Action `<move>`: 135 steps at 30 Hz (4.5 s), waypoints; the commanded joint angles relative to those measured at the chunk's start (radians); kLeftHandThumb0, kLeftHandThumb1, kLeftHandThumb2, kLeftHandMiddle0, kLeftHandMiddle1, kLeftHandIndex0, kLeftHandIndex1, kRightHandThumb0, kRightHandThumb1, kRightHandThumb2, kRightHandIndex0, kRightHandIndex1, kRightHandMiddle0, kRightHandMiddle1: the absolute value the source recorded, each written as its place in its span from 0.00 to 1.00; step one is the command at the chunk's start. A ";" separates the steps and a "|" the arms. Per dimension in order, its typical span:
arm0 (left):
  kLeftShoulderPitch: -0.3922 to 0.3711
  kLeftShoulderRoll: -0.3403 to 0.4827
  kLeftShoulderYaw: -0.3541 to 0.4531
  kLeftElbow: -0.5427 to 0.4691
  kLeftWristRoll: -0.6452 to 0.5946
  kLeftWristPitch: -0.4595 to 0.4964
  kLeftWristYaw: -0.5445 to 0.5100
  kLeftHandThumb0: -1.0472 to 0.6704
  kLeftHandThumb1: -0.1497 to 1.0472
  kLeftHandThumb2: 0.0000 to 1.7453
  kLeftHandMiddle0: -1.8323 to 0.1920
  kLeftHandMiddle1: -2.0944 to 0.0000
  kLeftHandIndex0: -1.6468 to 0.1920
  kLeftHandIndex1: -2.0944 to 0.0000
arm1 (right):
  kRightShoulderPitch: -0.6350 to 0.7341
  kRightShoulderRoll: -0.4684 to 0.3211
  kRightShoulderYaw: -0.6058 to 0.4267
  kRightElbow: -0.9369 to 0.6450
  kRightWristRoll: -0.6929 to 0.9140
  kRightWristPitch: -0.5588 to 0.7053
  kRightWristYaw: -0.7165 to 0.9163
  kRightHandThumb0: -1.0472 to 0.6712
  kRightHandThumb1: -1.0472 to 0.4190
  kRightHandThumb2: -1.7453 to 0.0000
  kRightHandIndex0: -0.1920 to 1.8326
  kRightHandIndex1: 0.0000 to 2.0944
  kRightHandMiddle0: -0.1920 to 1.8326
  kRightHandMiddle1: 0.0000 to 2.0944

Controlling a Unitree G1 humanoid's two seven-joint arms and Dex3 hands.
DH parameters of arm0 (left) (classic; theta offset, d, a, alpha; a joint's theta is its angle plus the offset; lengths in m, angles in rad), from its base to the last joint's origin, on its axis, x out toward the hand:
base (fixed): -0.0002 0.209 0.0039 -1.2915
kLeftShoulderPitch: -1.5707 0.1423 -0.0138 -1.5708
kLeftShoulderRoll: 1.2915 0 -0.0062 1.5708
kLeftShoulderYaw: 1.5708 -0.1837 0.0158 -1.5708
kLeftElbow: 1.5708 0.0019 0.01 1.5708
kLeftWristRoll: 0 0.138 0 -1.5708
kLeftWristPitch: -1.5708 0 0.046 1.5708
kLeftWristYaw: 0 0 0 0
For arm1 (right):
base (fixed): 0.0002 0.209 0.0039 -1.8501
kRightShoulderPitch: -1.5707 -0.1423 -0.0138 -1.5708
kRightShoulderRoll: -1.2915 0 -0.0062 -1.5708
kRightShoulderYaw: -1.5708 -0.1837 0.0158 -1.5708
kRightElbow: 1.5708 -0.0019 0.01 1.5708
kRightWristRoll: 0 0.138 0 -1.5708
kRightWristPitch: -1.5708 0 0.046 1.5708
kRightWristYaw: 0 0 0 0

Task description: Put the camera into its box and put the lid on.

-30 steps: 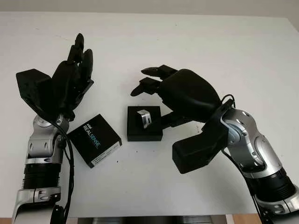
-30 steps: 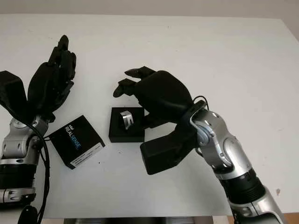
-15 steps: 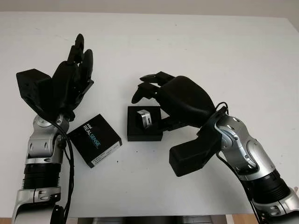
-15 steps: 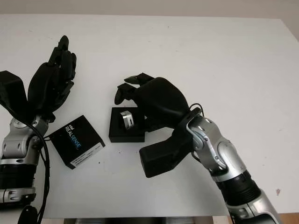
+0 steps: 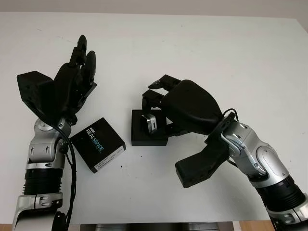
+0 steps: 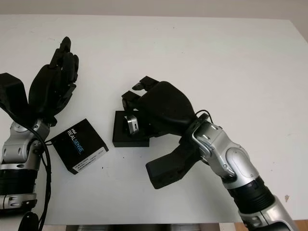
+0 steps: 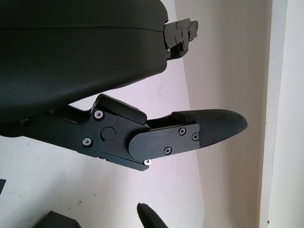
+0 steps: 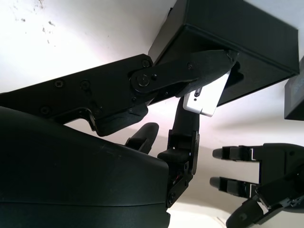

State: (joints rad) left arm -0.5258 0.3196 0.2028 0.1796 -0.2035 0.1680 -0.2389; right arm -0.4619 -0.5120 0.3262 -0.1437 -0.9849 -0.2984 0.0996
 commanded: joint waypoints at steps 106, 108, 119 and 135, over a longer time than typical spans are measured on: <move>0.004 0.010 0.008 -0.010 -0.003 0.003 -0.017 0.13 1.00 0.33 1.00 1.00 1.00 1.00 | -0.029 0.056 -0.045 0.017 0.286 0.128 0.212 0.17 0.07 0.97 0.15 0.38 0.25 0.48; 0.004 0.010 0.007 -0.014 -0.002 0.007 -0.016 0.13 1.00 0.33 1.00 1.00 1.00 1.00 | -0.027 0.060 -0.037 0.045 0.274 0.114 0.181 0.16 0.07 0.97 0.14 0.41 0.25 0.52; 0.009 0.006 0.007 -0.017 -0.001 0.006 -0.012 0.13 1.00 0.33 1.00 1.00 1.00 1.00 | -0.020 0.068 0.005 0.151 0.220 0.043 0.049 0.18 0.05 0.97 0.12 0.50 0.24 0.60; 0.008 0.006 0.002 -0.013 0.007 0.004 -0.006 0.13 1.00 0.33 1.00 1.00 1.00 1.00 | -0.037 0.068 0.030 0.205 0.181 0.027 -0.009 0.21 0.04 0.97 0.13 0.49 0.25 0.56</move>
State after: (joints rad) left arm -0.5258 0.3215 0.2052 0.1745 -0.1996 0.1783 -0.2454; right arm -0.5058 -0.4403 0.3425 0.0454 -0.7961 -0.2669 0.0891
